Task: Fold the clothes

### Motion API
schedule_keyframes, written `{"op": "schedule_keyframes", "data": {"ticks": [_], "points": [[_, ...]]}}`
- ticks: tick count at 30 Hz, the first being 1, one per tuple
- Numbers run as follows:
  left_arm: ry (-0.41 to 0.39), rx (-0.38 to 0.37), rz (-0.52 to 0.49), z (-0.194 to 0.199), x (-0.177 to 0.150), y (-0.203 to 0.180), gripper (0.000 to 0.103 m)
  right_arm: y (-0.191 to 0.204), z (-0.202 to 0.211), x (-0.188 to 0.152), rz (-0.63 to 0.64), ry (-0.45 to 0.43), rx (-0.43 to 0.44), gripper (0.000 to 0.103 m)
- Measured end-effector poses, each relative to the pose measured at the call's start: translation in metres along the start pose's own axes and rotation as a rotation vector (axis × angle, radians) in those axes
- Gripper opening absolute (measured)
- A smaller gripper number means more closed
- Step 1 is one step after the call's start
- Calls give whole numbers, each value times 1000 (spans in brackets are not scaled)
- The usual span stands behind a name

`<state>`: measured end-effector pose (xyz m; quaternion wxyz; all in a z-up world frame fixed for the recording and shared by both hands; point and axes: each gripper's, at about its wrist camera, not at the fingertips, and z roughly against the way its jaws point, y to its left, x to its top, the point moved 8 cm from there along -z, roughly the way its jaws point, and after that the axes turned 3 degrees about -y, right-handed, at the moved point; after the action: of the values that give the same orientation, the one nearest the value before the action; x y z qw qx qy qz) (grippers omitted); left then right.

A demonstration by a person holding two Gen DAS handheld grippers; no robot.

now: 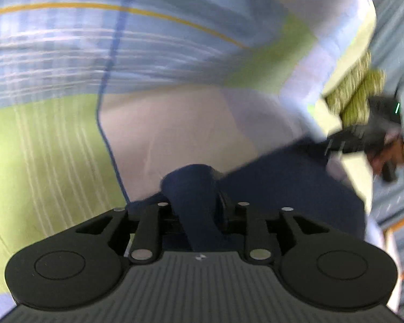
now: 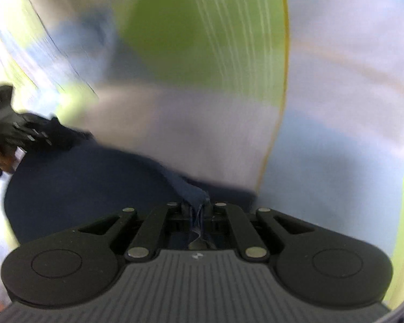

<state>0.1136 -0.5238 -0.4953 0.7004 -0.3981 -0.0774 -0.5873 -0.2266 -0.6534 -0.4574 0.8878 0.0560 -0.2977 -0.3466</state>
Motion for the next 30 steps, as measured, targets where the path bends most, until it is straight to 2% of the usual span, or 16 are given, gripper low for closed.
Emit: {"op": "schedule_keyframes", "data": {"ticks": [2, 3, 4, 5, 8, 12, 13, 14, 15, 17, 20, 22, 24, 26, 28, 30], "points": [[-50, 33, -1, 23, 11, 9, 41, -7, -1, 2, -102, -23, 0, 12], [-51, 21, 14, 31, 13, 12, 41, -8, 3, 3, -142, -39, 14, 16], [-41, 4, 32, 36, 13, 13, 41, -9, 5, 3, -155, -46, 19, 24], [-20, -18, 51, 38, 10, 13, 41, -10, 9, 2, -172, -59, 32, 26], [16, -40, 72, 39, 0, 14, 45, -14, 14, 0, -187, -71, 41, 28], [-10, -65, 167, 37, -8, 19, 47, -20, 21, 3, -224, -122, 74, 29], [-18, -59, 195, 35, -11, 23, 44, -20, 20, 3, -221, -131, 85, 25], [-20, -48, 192, 33, -12, 23, 34, -20, 18, 3, -214, -134, 83, 11], [-20, -31, 165, 29, -13, 20, 25, -20, 15, 3, -202, -125, 75, 6], [-26, -3, 103, 25, -14, 11, 18, -18, 19, 4, -189, -135, 68, 4], [-41, 26, 38, 28, -11, 4, 17, -15, 33, 11, -173, -201, 51, 3], [-49, 97, -20, 24, -10, 5, 17, -15, 39, 16, -163, -234, 35, 2], [-51, 149, -39, 21, -12, 9, 22, -20, 29, 19, -166, -225, -3, 2], [-25, 222, -27, 16, -19, 18, 55, -23, 12, 15, -164, -180, -34, 2], [-6, 287, -38, 20, -22, 22, 58, -23, -2, 8, -174, -162, -66, 1], [-11, 352, -89, 32, -18, 16, 58, -23, -7, 6, -193, -151, -90, 6]]}}
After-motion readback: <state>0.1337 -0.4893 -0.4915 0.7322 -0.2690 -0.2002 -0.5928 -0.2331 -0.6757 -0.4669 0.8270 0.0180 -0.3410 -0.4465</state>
